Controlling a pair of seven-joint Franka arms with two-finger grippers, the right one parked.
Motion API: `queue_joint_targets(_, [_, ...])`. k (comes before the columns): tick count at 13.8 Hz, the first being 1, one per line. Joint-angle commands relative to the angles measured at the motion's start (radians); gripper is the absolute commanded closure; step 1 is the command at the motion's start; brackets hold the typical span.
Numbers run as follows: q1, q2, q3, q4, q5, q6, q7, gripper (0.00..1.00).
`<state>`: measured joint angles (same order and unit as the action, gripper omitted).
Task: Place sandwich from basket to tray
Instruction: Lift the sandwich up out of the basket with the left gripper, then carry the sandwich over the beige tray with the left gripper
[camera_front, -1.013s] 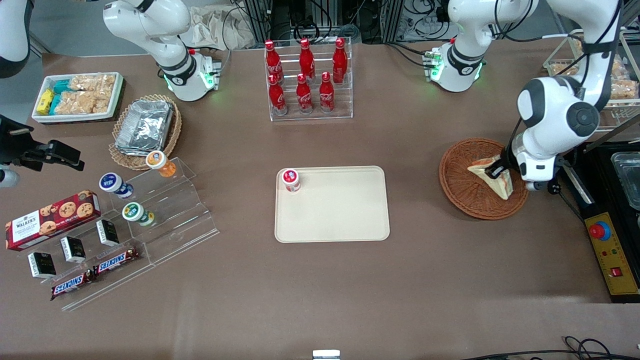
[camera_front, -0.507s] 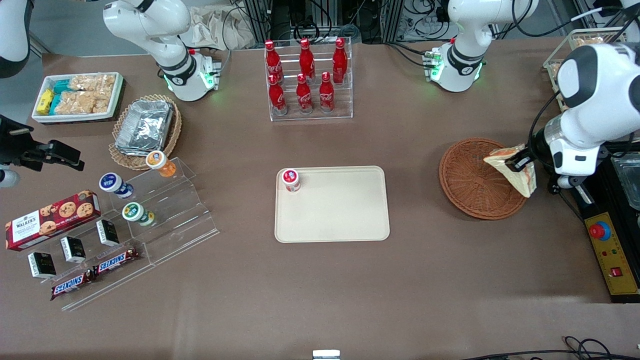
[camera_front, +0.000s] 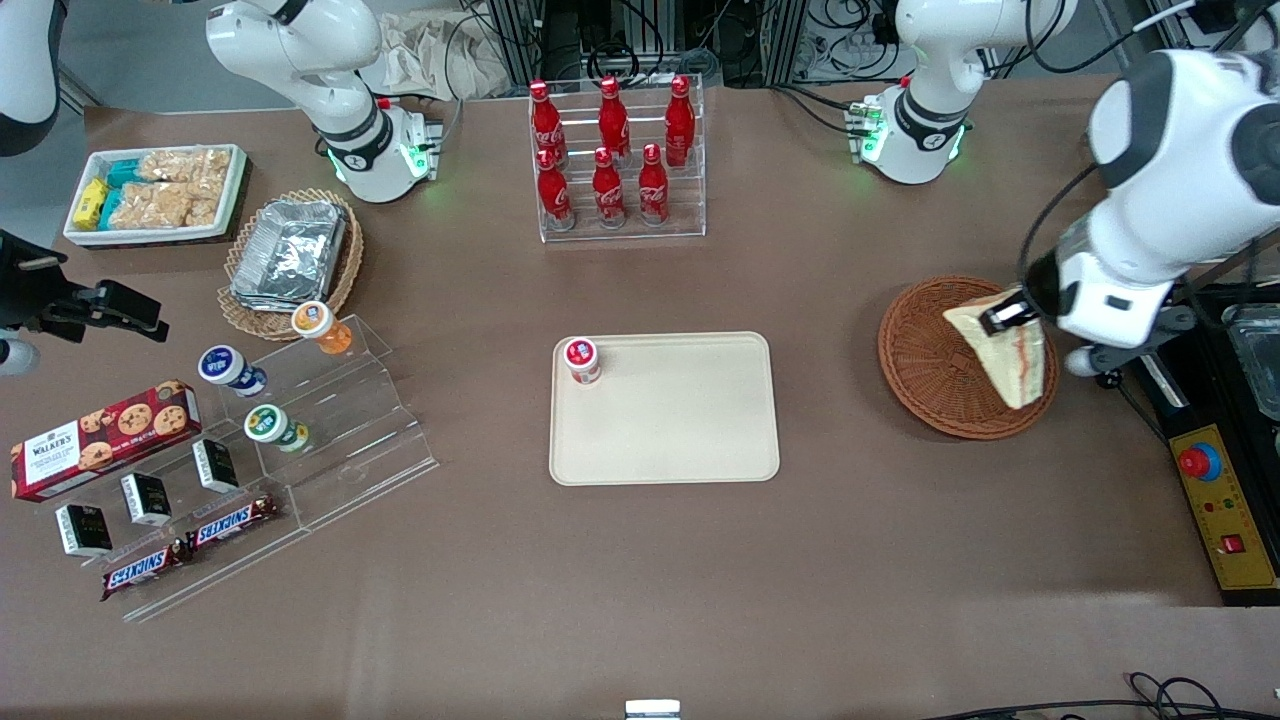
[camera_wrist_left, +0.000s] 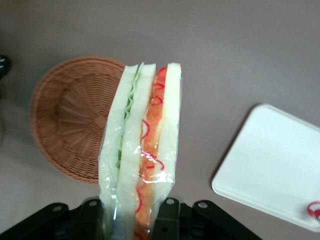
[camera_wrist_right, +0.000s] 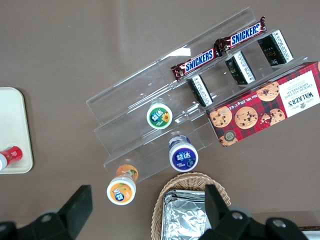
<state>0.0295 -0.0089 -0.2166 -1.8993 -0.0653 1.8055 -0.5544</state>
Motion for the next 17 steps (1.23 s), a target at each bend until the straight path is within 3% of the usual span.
queue_joint_targets(1, [0.001,0.087,-0.093,0.059,0.024,-0.014,0.005,0.69])
queue_joint_targets(3, [0.001,0.124,-0.18,0.062,0.054,0.017,-0.001,0.67])
queue_joint_targets(7, [-0.013,0.24,-0.259,0.082,0.061,0.109,0.005,0.68])
queue_joint_targets(11, [-0.117,0.381,-0.259,0.095,0.142,0.234,-0.015,0.67])
queue_joint_targets(17, [-0.165,0.533,-0.259,0.14,0.258,0.302,-0.091,0.67])
